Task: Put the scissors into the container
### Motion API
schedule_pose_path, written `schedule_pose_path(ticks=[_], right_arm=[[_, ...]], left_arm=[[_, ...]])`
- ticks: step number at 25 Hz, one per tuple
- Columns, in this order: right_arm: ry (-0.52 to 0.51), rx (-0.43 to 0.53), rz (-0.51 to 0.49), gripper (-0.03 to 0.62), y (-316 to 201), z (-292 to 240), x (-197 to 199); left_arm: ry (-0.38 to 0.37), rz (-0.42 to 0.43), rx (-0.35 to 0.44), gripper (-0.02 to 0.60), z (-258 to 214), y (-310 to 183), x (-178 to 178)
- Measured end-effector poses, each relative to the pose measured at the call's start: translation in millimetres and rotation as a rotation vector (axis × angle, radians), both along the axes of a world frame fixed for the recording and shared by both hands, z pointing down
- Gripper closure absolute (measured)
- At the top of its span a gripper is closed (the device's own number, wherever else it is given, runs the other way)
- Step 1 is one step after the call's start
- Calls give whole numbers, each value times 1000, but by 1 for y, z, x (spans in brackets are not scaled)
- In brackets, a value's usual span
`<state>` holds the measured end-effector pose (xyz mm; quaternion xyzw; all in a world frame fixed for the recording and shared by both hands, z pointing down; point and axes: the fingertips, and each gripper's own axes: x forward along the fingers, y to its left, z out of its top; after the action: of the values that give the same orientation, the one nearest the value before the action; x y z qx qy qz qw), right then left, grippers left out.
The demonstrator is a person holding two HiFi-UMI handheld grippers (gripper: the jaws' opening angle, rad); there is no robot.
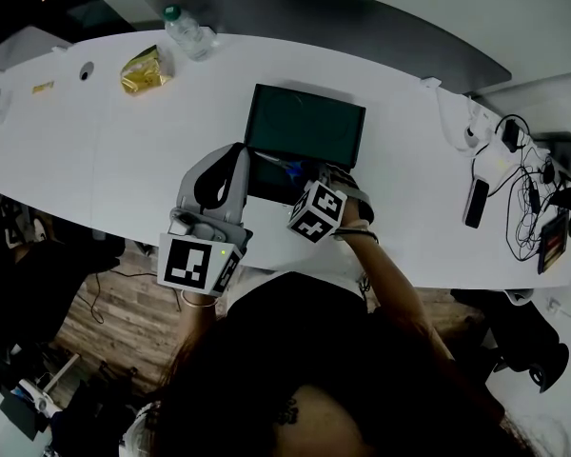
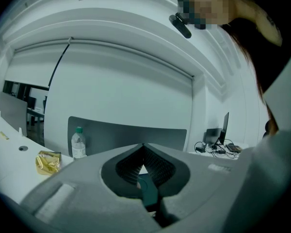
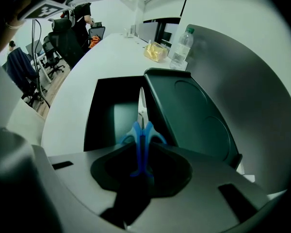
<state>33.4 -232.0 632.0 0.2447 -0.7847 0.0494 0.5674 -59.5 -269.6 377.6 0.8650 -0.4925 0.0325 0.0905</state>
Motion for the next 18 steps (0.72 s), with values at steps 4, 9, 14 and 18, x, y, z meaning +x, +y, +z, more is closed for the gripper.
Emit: schedule_pose_path(ticks=[4,9,14,18], right_arm=[[13,-20,5,503,-2,6,0],[32,-47,-10,503,-1,14,-2],[37,-55,-8,503,-2,15,-6],[43,-69,-18,502,-1,18,-6]], left_arm=[[2,-5,-1,570,3,-3,-1],[6,-13,-4,569,6,-6,-2],[2,-14,-10,570,5,-6,0],[-4,-18,-17,569,8,-7,-1]])
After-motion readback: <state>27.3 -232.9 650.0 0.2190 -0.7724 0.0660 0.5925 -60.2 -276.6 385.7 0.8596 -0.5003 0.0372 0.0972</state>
